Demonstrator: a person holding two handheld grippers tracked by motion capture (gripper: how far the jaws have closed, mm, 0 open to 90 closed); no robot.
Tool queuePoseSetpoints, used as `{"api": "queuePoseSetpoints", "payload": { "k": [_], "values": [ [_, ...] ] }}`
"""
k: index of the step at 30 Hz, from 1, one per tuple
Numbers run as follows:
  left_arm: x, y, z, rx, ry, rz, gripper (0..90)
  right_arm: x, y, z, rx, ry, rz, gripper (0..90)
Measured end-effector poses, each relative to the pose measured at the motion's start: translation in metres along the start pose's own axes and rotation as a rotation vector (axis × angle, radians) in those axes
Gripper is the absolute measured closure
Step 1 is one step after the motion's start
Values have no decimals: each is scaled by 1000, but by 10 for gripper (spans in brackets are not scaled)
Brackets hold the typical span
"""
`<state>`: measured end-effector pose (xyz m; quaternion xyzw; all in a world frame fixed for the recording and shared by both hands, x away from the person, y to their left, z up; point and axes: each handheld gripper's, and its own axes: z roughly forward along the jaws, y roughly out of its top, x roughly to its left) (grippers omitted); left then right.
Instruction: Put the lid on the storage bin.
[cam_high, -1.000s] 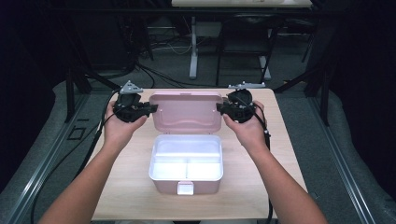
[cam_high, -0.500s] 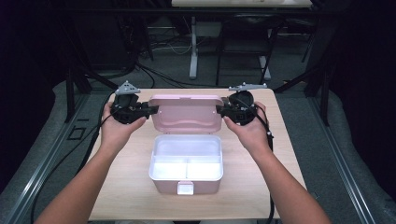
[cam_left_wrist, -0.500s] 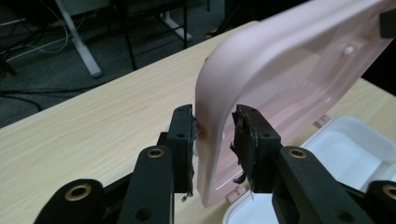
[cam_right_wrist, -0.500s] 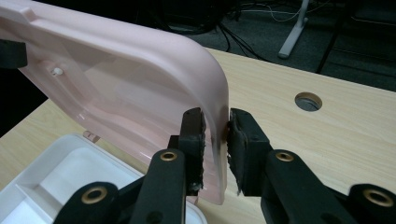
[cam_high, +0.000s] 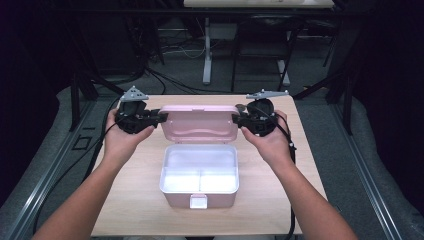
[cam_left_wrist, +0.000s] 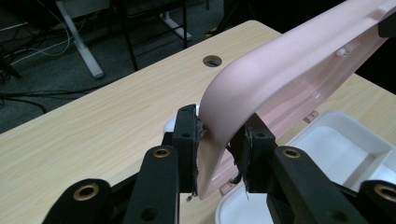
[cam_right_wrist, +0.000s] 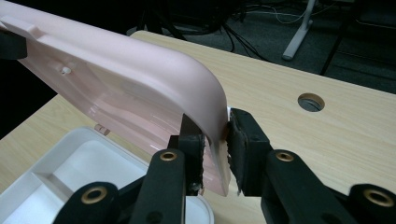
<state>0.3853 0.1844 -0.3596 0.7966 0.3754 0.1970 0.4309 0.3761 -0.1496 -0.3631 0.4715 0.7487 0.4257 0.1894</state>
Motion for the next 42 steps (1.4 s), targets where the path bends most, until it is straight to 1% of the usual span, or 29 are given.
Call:
{"api": "queuePoseSetpoints", "payload": {
  "k": [1, 2, 4, 5, 7, 8, 9, 12, 13, 14, 15, 16, 18, 19, 20, 21, 22, 25, 26, 27, 28, 31, 37, 39, 40, 41, 42],
  "values": [
    [-1, 0, -1, 2, -2, 0, 717, 0, 0, -1, 4, 12, -1, 757],
    [-1, 0, -2, 5, -3, 3, 716, 1, 0, -2, 2, 0, -5, 757],
    [-2, 0, -3, 6, -6, 3, 715, 1, -1, -4, 1, 18, -8, 756],
    [-2, 0, -4, 8, -8, 5, 714, 2, -1, -4, 2, 19, -9, 755],
    [-2, 0, -5, 4, -11, 3, 714, 3, -2, -5, -8, 5, -9, 752],
    [-2, 0, -5, 3, -11, 4, 713, 2, -2, -6, 2, 44, -9, 752],
    [-3, -1, -6, 3, -11, 5, 714, 2, -3, -6, 0, 21, -11, 752],
    [-5, -1, -7, 3, -9, 8, 711, 3, -3, -7, 4, 25, -12, 750],
    [-6, -2, -8, 7, -11, 15, 708, 4, -4, -8, 0, 11, -12, 749],
    [-6, -2, -9, 7, -13, 16, 708, 5, -4, -9, 1, 13, -16, 748],
    [-6, -2, -9, 5, -13, 15, 707, 4, -4, -10, 9, 37, -19, 747],
    [-7, -3, -10, 7, -14, 18, 706, 5, -4, -11, 2, 9, -20, 747],
    [-8, -3, -12, 8, -16, 20, 703, 5, -4, -13, 8, 29, -19, 745],
    [-8, -3, -12, 5, -15, 21, 701, 5, -4, -13, 1, 16, -19, 744],
    [-8, -3, -13, 6, -16, 23, 700, 5, -4, -14, 9, 18, -20, 743],
    [-9, -4, -14, 5, -16, 23, 698, 5, -5, -15, 10, 34, -22, 742],
    [-10, -4, -14, 2, -15, 23, 697, 6, -5, -15, 3, 18, -23, 741],
    [-11, -6, -15, 1, -15, 27, 694, 7, -7, -16, 7, 32, -28, 738],
    [-11, -6, -15, 1, -15, 27, 692, 7, -8, -16, 2, 24, -26, 736],
    [-11, -6, -16, 2, -17, 29, 691, 7, -8, -17, 4, 25, -26, 734],
    [-12, -6, -17, 4, -19, 32, 690, 6, -8, -18, 8, 46, -28, 732],
    [-13, -7, -18, 4, -20, 37, 690, 8, -10, -18, 3, 35, -31, 730],
    [-14, -10, -20, 0, -24, 36, 686, 9, -13, -22, 7, 45, -31, 729],
    [-15, -12, -21, 2, -25, 37, 683, 10, -14, -24, 7, 38, -32, 729],
    [-15, -12, -22, 3, -27, 36, 681, 10, -14, -25, 12, 40, -33, 729],
    [-16, -13, -22, 3, -25, 37, 680, 10, -14, -25, 13, 51, -39, 728],
    [-16, -13, -22, 3, -25, 37, 680, 11, -14, -26, 12, 44, -39, 728]
  ]
}}
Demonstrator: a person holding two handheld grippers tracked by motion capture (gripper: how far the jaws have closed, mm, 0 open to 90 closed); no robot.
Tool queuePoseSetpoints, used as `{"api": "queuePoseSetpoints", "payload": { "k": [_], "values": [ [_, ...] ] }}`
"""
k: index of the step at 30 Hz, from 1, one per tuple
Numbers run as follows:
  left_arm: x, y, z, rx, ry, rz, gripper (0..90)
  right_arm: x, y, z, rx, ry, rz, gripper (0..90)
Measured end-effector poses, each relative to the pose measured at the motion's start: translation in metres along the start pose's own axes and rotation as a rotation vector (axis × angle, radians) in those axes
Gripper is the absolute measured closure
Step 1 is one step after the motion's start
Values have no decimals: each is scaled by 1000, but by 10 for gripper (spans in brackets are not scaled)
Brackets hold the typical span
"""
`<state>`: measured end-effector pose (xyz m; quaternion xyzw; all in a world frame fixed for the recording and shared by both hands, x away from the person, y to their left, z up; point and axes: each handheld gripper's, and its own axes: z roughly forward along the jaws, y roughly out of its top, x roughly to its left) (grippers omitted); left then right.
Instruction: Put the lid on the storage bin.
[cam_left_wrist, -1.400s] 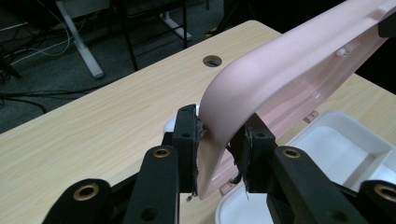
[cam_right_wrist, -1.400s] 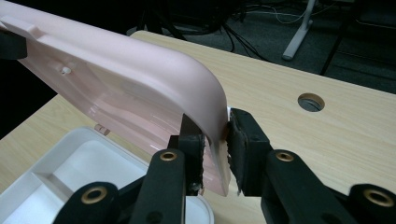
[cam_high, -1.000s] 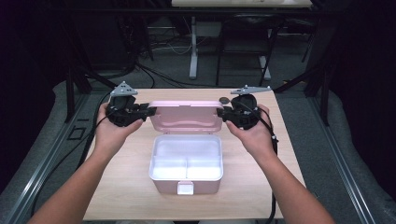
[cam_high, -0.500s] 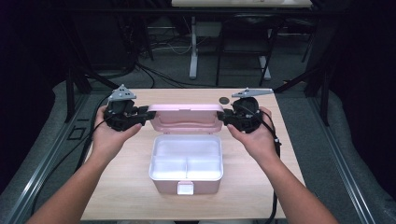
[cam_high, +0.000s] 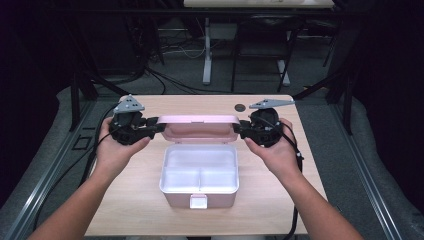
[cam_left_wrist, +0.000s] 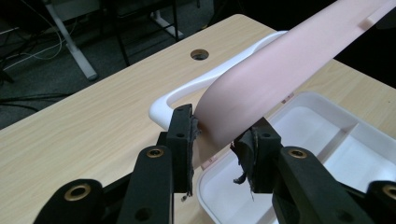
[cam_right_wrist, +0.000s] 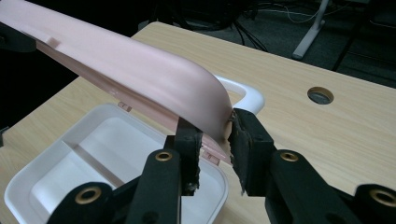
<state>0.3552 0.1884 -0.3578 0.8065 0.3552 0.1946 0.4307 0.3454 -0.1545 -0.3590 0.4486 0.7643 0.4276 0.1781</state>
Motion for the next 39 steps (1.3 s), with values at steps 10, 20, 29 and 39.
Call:
{"api": "queuePoseSetpoints", "payload": {
  "k": [10, 20, 29, 39],
  "values": [
    [-7, -7, -8, 3, -7, 14, 673, 4, -7, -5, 9, 3, -9, 721],
    [-12, -15, -12, 3, -7, 26, 667, 8, -19, -10, 1, 11, -11, 724],
    [-18, -25, -15, 8, -13, 34, 665, 12, -28, -13, 9, 26, -20, 722],
    [-23, -39, -19, 1, -33, 24, 651, 16, -39, -17, 9, 29, -36, 710]
  ]
}}
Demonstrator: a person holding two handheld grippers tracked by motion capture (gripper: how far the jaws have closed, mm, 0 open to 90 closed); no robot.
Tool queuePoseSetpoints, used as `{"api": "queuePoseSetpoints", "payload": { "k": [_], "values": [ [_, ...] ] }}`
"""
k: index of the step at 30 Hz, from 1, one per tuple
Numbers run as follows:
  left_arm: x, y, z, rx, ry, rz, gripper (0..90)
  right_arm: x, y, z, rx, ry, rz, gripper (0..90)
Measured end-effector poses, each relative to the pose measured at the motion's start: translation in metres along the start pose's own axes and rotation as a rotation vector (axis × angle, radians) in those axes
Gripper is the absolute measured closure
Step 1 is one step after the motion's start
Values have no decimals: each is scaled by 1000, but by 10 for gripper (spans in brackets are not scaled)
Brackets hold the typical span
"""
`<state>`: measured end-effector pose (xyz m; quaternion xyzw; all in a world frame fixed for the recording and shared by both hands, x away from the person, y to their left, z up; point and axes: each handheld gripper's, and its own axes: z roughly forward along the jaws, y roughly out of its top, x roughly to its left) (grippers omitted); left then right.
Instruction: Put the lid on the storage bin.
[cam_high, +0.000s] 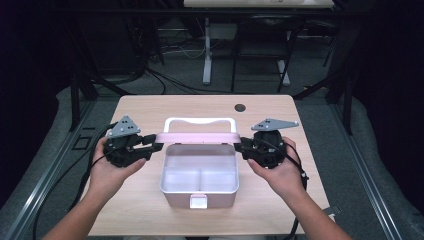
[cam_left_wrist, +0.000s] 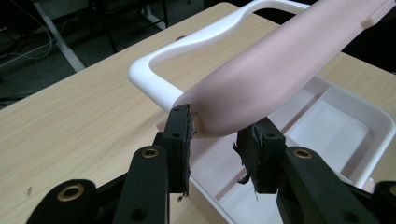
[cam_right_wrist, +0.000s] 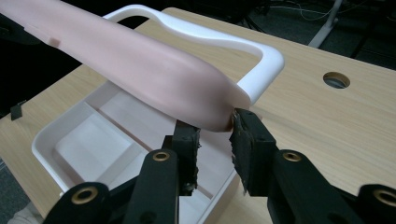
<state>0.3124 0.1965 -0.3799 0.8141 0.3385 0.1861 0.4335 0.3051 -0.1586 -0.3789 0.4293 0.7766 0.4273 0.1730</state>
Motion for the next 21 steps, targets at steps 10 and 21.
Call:
{"api": "queuePoseSetpoints", "payload": {
  "k": [10, 21],
  "values": [
    [-8, -15, -2, 3, -7, 4, 652, 6, -15, -2, -4, 0, -23, 700],
    [-15, -28, -3, 2, -11, 0, 645, 11, -31, -4, -5, -1, -27, 690]
  ]
}}
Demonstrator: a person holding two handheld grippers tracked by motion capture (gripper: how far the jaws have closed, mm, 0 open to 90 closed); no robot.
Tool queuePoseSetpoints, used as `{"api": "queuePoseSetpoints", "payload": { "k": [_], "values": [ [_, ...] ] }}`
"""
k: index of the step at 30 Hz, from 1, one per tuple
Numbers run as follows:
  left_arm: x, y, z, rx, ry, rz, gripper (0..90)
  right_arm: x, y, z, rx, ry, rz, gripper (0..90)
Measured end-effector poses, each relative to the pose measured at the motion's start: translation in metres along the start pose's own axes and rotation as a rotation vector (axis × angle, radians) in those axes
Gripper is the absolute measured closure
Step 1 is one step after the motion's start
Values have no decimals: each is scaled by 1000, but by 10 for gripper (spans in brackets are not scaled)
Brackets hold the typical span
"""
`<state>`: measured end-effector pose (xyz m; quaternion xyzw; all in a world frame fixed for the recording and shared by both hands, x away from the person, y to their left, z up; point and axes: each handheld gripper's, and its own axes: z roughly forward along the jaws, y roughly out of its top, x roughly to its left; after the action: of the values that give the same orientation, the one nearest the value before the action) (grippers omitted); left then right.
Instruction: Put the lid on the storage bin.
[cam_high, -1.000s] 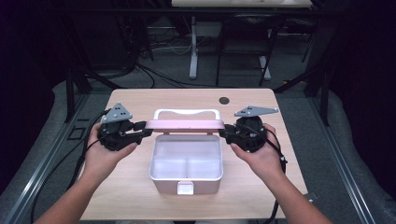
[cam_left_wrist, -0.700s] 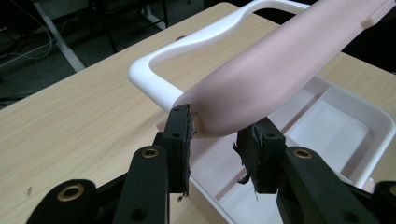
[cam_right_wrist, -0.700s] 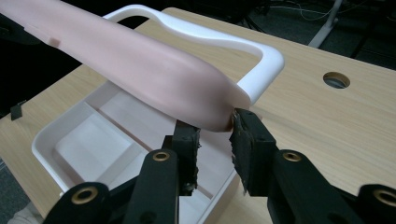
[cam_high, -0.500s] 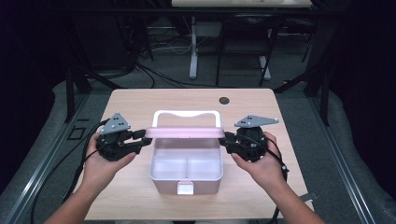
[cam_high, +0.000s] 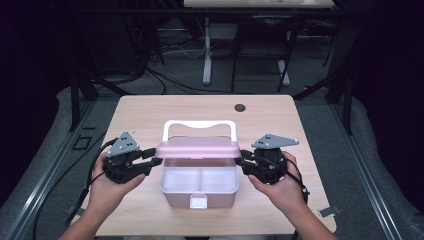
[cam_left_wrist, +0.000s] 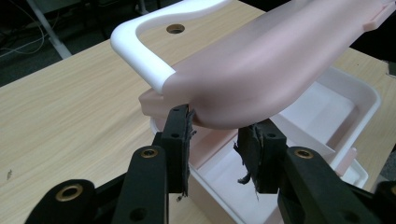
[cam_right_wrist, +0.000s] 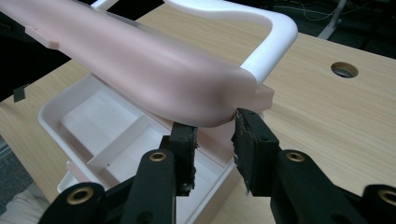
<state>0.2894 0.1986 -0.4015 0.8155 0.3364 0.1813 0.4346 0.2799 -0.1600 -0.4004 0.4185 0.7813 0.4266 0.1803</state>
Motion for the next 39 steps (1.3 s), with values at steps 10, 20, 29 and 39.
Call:
{"api": "queuePoseSetpoints", "payload": {
  "k": [10, 20, 29, 39],
  "values": [
    [-4, -14, 1, 8, -7, -3, 646, 2, -15, 0, -11, 31, -3, 690],
    [-5, -27, 4, 3, -24, -37, 648, 1, -27, 2, 0, 47, 3, 711],
    [-6, -37, 5, -7, -46, -61, 659, 4, -32, 1, 10, 69, -1, 715],
    [-8, -42, 4, -3, -59, -62, 663, 2, -40, -2, 4, 62, 3, 717]
  ]
}}
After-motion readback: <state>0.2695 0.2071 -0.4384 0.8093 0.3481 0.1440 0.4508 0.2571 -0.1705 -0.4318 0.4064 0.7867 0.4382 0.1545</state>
